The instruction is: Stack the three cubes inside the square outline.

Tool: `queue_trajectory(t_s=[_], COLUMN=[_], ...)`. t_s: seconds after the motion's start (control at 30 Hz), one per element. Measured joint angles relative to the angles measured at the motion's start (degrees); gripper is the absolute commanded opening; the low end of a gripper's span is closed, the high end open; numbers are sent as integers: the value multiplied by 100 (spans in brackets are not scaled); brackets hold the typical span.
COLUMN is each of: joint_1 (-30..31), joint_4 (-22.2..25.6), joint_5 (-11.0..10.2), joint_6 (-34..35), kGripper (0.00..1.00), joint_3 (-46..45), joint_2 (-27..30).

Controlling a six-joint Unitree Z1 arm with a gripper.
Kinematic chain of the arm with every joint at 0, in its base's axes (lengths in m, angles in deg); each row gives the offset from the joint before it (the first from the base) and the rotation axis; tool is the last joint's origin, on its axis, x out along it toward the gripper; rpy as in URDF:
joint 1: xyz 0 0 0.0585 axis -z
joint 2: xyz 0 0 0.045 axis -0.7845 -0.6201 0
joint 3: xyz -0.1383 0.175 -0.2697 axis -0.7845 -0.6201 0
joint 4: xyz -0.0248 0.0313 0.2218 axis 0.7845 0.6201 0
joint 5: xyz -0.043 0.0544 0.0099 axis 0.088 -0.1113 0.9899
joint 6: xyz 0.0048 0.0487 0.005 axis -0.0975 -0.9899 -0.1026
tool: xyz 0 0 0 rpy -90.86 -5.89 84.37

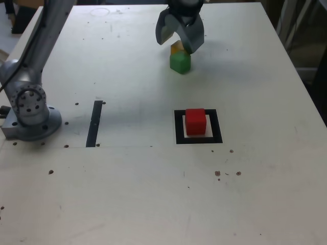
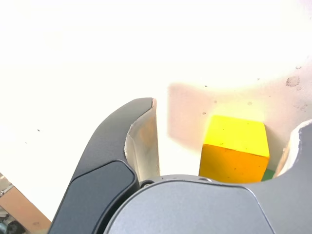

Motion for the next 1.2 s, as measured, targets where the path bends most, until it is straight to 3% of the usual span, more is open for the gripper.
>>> queue_trajectory(t_s=[0.23, 0.63, 0.87, 1.2], joint_1=[-3, -6, -14, -46], joint_4=[-205, -558, -633, -647], joint_5=[101, 355, 413, 427], joint_6=[0, 115, 416, 641], kGripper=[79, 41, 31, 24], joint_3=[-275, -357, -392, -395], joint_2=[42, 64, 64, 83])
